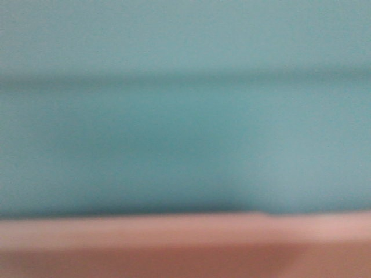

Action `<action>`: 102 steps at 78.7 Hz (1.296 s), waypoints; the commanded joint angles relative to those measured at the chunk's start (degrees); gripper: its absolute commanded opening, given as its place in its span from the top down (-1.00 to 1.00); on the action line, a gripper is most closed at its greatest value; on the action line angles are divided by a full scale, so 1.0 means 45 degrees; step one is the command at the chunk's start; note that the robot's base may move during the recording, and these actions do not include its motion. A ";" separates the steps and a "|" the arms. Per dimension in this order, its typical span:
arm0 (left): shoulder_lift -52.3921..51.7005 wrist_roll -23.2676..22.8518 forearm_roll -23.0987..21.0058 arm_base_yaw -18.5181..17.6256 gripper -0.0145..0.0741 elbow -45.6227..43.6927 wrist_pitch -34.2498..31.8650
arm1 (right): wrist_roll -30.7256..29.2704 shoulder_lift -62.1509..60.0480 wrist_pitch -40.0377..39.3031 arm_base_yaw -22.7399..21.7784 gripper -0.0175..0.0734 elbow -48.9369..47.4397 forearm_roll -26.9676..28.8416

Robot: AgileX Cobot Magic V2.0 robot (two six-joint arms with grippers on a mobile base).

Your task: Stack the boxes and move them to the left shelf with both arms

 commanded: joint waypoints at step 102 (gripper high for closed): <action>-0.0414 0.0089 -0.0920 -0.0155 0.68 -0.0517 0.0517 | -0.0063 -0.0368 0.0094 0.0076 0.47 -0.0497 0.0193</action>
